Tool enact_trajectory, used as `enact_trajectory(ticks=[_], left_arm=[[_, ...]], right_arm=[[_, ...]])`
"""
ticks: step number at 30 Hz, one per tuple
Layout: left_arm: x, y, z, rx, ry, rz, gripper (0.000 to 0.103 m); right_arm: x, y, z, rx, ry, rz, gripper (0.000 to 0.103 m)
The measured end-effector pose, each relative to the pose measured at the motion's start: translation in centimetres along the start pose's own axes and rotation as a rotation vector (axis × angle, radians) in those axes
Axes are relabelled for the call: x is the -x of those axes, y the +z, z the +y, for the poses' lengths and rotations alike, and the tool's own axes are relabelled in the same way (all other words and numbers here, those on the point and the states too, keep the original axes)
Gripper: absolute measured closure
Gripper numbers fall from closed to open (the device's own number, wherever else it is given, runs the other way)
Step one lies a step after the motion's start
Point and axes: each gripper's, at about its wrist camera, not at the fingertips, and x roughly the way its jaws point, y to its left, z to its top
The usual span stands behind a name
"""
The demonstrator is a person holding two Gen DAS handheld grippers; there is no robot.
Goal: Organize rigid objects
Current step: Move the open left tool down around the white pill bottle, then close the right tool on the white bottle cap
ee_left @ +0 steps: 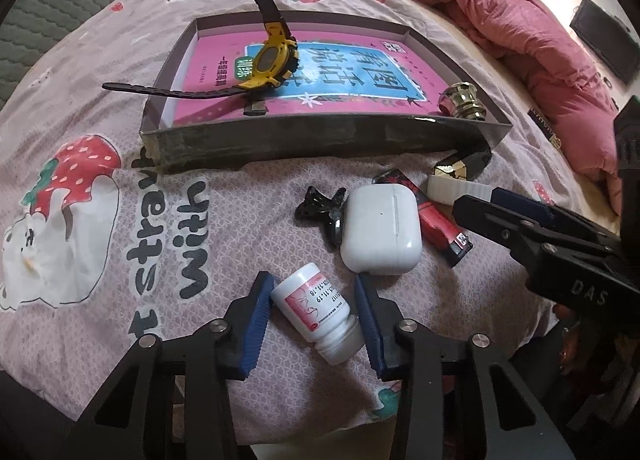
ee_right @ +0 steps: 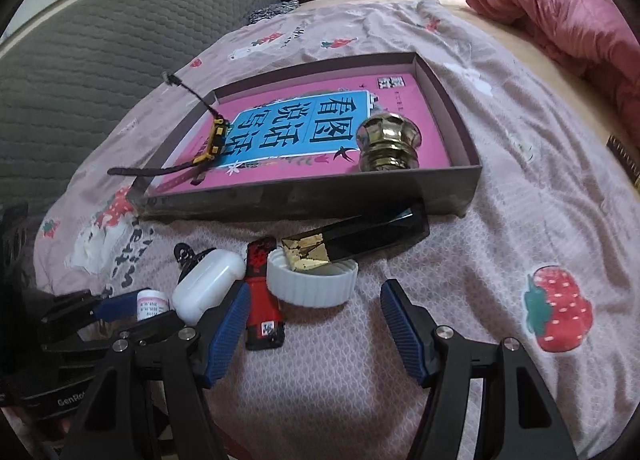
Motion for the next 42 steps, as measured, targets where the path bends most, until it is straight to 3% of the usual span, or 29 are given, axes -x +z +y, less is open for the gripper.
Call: enact_trajectory(ticks=[9,19,27,42], left_arm=[[0.3,0.3,1.4,0.036,-0.002,-0.006,0.064],[0.2,0.2,2.2,0.083,-0.048,0.003,0.064],[0.2,0.0,1.9,0.086,-0.077,0.011,0.064],[0.7,0.7,2.6,0.124,-0.105,-0.031,0.064]], right_arm=[[-1.1,0.5,-1.4,-0.091,0.049,0.021,0.036],[-1.8,0.8,-0.7,-0.061,0.046,0.023,0.036],[-1.8,0.9,-0.5,-0.040,0.057,0.023,0.052],[-0.2,1.4,-0.5,-0.046,0.102,-0.032,0.053]])
